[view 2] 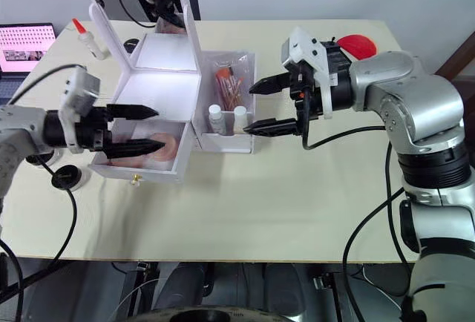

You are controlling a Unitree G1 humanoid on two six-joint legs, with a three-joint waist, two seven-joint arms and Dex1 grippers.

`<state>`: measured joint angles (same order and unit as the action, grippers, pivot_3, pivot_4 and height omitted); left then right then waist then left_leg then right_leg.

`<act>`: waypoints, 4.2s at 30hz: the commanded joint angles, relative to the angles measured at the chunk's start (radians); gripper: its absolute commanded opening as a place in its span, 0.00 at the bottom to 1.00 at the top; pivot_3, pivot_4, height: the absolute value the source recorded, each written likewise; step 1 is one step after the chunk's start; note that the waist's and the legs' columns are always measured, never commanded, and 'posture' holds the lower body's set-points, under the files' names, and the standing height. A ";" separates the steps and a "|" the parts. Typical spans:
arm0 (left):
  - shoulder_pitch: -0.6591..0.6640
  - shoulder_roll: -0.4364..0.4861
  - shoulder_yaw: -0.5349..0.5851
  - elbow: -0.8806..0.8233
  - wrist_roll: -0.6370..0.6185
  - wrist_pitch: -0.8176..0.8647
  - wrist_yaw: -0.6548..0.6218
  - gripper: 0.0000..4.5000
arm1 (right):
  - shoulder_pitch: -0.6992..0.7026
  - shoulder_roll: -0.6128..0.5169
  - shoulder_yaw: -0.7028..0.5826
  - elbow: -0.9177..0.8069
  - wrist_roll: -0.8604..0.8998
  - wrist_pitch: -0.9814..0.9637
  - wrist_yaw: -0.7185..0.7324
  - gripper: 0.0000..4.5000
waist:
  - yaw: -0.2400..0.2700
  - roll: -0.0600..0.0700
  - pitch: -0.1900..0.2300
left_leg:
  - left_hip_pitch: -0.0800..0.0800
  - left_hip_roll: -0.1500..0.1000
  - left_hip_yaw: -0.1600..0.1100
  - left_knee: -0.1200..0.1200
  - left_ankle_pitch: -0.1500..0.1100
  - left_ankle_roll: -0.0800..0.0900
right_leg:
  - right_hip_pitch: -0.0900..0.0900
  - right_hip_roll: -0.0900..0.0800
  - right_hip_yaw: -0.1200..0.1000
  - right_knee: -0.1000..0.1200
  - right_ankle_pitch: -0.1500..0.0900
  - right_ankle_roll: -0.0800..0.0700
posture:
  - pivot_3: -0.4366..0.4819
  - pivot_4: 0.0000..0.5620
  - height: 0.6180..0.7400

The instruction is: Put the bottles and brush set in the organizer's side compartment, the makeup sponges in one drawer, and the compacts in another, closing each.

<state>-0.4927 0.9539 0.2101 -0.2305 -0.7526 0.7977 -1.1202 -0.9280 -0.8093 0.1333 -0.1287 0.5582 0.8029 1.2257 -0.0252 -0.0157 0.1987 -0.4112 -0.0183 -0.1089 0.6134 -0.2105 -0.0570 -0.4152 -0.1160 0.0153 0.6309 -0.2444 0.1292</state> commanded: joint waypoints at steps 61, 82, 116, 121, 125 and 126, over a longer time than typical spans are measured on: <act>1.002 -0.745 0.158 -0.476 0.275 -0.536 0.632 0.01 | 0.311 -0.001 -0.174 -0.048 0.097 -0.160 0.082 1.00 | 0.014 -0.005 -0.003 | 0.003 0.006 0.017 0.004 -0.002 -0.003 | 0.008 -0.001 0.007 -0.015 0.003 -0.004 | 0.48 0.27 1.00; 0.559 -0.577 0.071 -0.190 0.297 -0.458 0.668 0.01 | 0.307 0.013 -0.142 0.089 -0.033 -0.333 0.063 1.00 | 0.013 -0.005 -0.003 | 0.004 0.006 0.017 0.005 -0.002 -0.003 | 0.008 0.000 0.007 -0.012 0.004 -0.002 | 0.48 0.27 1.00; 0.372 -0.561 0.003 -0.068 0.296 -0.441 0.646 0.01 | 0.292 0.042 -0.127 0.122 -0.047 -0.361 0.035 1.00 | 0.016 -0.005 -0.003 | 0.003 0.006 0.017 0.009 -0.002 -0.003 | 0.010 0.000 0.006 -0.012 0.005 0.000 | 0.48 0.27 1.00; 0.477 -0.550 0.034 -0.186 0.222 -0.397 0.625 0.01 | 0.292 0.071 -0.155 0.207 -0.068 -0.375 -0.026 1.00 | 0.008 -0.005 -0.003 | 0.003 0.006 0.017 0.009 -0.002 -0.003 | 0.010 0.000 0.007 -0.013 0.005 0.000 | 0.48 0.27 1.00; 0.607 -0.518 0.140 -0.267 0.149 -0.392 0.595 0.06 | 0.272 0.070 -0.183 0.355 -0.090 -0.401 -0.044 1.00 | 0.008 -0.004 -0.003 | 0.003 0.007 0.018 0.008 -0.002 -0.003 | 0.009 0.000 0.007 -0.013 0.005 0.000 | 0.48 0.27 1.00; 0.646 -0.507 0.190 -0.274 0.132 -0.401 0.590 0.13 | 0.271 0.065 -0.195 0.403 -0.106 -0.429 -0.056 1.00 | 0.008 -0.004 -0.003 | 0.003 0.007 0.018 0.007 -0.002 -0.003 | 0.009 0.000 0.007 -0.013 0.005 0.000 | 0.48 0.27 1.00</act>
<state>0.1293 0.4292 0.3122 -0.4604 -0.5859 0.4116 -0.5212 -0.6349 -0.7282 -0.0132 0.2327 0.4693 0.4167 1.1840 -0.0167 -0.0200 0.1962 -0.4081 -0.0112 -0.0912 0.6205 -0.2123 -0.0601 -0.4064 -0.1159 0.0219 0.6183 -0.2393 0.1289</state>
